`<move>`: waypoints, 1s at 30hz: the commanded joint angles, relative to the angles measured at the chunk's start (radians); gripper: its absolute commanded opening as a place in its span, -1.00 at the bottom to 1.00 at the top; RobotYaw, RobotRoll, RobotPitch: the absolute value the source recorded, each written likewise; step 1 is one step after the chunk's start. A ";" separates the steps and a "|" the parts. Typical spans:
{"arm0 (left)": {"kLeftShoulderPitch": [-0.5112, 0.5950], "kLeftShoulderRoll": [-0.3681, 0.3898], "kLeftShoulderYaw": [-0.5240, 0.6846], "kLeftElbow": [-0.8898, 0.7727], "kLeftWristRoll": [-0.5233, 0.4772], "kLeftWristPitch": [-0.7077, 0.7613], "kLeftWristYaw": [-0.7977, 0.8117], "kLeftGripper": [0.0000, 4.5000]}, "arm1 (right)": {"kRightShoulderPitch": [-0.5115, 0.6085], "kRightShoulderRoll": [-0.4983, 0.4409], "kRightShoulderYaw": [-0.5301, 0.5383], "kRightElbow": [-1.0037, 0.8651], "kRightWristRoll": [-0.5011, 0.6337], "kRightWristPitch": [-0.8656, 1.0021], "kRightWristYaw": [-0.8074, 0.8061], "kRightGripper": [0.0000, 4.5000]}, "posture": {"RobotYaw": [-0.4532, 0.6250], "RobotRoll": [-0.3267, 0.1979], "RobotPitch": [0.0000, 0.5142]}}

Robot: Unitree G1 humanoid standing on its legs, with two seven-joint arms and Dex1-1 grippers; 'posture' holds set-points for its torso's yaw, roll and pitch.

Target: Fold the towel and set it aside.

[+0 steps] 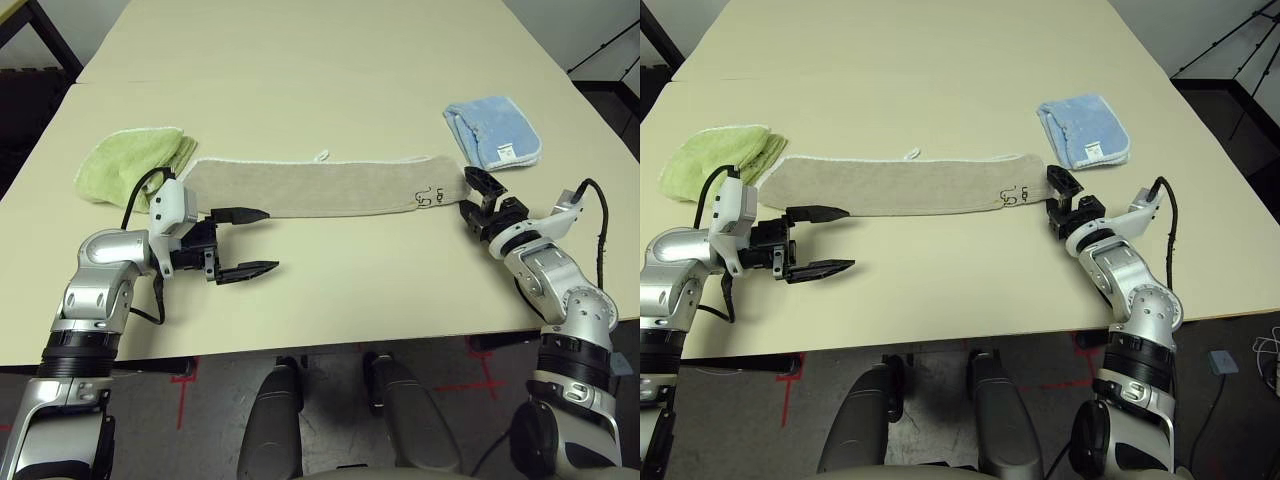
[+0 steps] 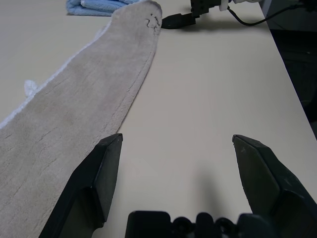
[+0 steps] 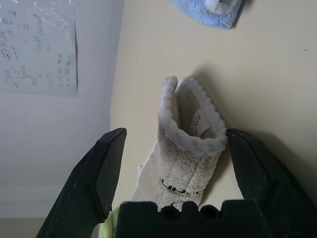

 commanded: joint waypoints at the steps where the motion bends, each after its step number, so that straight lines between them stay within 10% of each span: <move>1: 0.020 0.014 -0.002 -0.030 -0.007 0.009 -0.003 1.00 | 0.032 0.008 0.007 0.036 -0.025 0.013 -0.018 0.99 | -0.16 0.25 -0.18; 9: 0.012 0.011 -0.007 -0.025 -0.003 0.010 -0.003 1.00 | 0.056 0.005 0.004 0.003 -0.015 0.023 -0.033 0.82 | -0.19 0.25 -0.17; 21: 0.016 0.014 -0.006 -0.026 -0.003 0.012 -0.003 1.00 | 0.081 0.017 0.012 -0.034 -0.005 0.019 -0.048 -0.98 | -0.18 0.25 -0.17; 30: 0.008 0.012 -0.006 -0.016 -0.001 0.010 -0.002 1.00 | 0.077 -0.055 -0.021 -0.036 -0.007 0.015 -0.043 -0.98 | -0.20 0.25 -0.18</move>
